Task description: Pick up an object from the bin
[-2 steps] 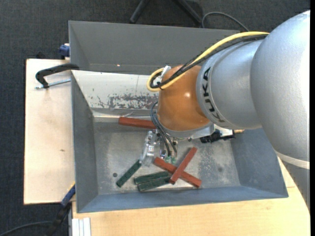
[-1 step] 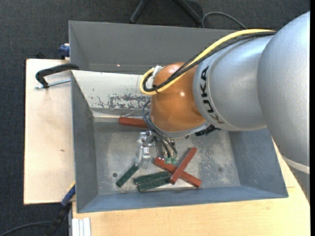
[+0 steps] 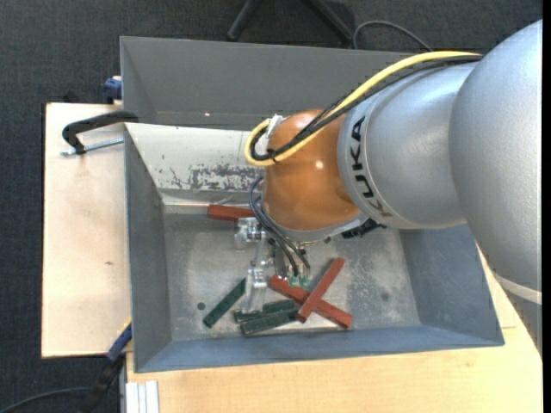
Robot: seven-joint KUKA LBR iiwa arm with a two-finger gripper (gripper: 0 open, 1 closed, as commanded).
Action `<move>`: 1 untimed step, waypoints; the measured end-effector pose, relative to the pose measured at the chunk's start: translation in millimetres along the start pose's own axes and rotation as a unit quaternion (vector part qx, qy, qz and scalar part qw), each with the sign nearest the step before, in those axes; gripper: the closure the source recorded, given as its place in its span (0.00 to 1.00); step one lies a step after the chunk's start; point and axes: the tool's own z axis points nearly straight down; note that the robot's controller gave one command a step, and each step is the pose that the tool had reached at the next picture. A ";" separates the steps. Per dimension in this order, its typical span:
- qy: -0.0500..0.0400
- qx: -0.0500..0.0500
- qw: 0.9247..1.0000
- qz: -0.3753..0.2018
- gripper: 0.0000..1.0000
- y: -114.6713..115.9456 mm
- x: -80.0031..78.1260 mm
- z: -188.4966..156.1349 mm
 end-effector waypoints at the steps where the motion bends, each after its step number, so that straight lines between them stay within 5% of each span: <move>1: 0.004 0.001 0.999 0.049 0.00 -12.7 -19.3 57.4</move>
Offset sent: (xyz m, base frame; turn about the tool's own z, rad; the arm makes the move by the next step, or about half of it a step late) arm 0.0199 -0.0128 -0.0555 0.0988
